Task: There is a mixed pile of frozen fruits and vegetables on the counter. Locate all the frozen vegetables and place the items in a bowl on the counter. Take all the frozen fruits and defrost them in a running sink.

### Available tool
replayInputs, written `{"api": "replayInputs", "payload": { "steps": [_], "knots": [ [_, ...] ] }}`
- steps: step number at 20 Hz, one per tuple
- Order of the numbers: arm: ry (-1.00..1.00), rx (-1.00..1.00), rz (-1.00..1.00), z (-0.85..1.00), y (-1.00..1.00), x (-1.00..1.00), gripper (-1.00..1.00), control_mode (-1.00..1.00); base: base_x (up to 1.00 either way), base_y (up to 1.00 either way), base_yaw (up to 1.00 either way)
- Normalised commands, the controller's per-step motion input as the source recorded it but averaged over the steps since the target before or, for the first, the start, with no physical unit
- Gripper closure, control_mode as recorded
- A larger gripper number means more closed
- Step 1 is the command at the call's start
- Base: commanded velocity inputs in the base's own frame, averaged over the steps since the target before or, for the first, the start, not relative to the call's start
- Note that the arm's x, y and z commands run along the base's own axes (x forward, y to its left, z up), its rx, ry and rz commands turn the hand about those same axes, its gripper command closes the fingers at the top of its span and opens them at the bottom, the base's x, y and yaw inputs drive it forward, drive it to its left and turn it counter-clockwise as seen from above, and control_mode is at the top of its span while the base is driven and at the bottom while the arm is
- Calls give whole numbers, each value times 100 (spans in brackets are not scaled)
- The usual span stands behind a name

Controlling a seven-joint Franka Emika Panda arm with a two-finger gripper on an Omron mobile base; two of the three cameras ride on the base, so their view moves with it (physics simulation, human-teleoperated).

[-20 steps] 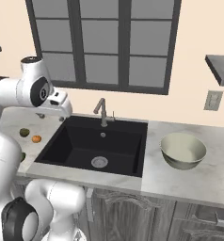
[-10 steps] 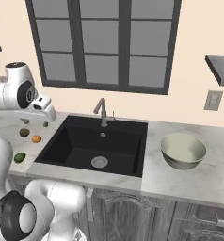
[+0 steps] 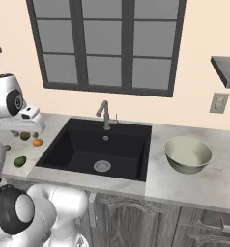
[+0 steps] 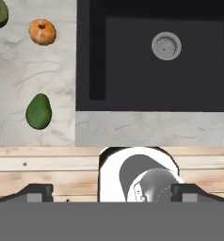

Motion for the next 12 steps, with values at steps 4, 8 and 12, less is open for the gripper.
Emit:
{"api": "replayInputs", "payload": {
  "steps": [4,8,12],
  "knots": [
    [14,-5,3,-20,32,1,-100,-100,0,0,0],
    [15,-5,5,-16,34,1,-100,-100,0,0,0],
    [5,1,3,-27,43,0,-100,-100,0,0,0]
  ]
}}
